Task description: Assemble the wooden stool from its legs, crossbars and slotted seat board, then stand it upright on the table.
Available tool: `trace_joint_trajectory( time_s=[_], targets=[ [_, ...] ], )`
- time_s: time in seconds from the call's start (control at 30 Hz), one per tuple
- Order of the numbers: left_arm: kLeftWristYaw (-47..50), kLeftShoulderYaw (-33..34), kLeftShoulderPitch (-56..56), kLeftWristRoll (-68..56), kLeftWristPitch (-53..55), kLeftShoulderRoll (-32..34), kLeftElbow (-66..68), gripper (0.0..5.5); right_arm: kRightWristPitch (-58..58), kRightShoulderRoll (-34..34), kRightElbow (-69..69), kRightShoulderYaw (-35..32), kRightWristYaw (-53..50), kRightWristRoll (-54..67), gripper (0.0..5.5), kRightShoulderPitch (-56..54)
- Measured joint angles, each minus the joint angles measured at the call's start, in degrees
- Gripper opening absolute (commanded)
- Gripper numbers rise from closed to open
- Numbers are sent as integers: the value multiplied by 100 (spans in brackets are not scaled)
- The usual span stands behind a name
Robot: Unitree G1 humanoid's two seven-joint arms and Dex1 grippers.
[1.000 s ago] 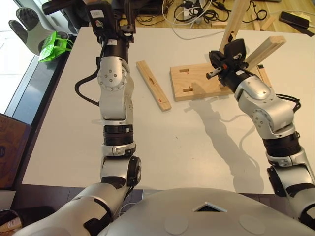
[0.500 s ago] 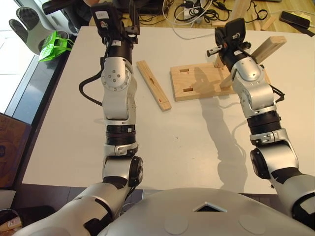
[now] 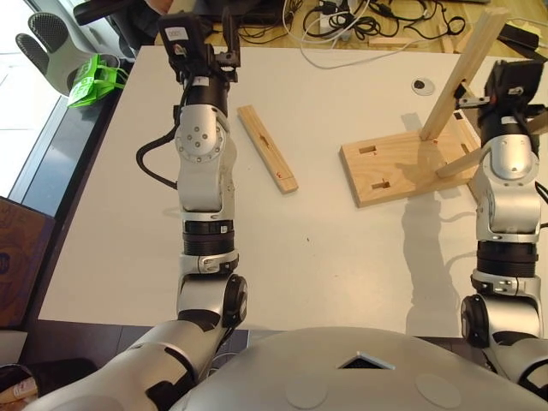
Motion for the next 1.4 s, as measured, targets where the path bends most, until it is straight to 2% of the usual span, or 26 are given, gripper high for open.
trace_joint_trajectory(
  time_s=[0.17,0.3,0.37,0.47,0.6,0.7,0.8,0.9,1.0,1.13,1.2,1.4],
  targets=[
    [-69,-9,10,-4,20,10,3,335,-182,685,1660,-635,-1044,271,23,-1130],
    [-114,-30,9,-4,49,8,1,335,-523,697,3457,-939,-971,617,23,-2334],
    [-113,-74,10,-4,96,-15,-6,335,-720,528,4684,-1079,-360,887,23,-3063],
    [-105,-116,14,-4,103,-91,-42,335,-733,386,5709,-1209,725,1215,23,-3697],
    [-104,-119,15,-3,109,-107,-51,335,-70,413,5913,-1080,2281,1468,23,-3888],
    [-104,-113,14,-2,109,-106,-50,335,586,461,5576,-809,3363,1632,23,-3825],
    [-102,-110,13,-1,105,-105,-45,335,1178,489,4949,-555,3991,1756,23,-3561],
    [-100,-112,6,0,96,-108,-41,335,1825,466,4078,-324,4273,1903,23,-3186],
    [-70,-90,2,2,94,-98,-39,335,2611,457,2508,117,4686,2186,23,-2425],
    [-45,-76,13,3,95,-96,-89,335,3263,408,942,384,4698,2428,23,-1683],
    [-39,-64,14,3,95,-96,-106,335,3144,412,475,422,4464,2378,23,-1438],
    [-22,-58,13,4,95,-96,-122,335,1185,409,-567,510,3659,1594,23,-1436]
  ],
)
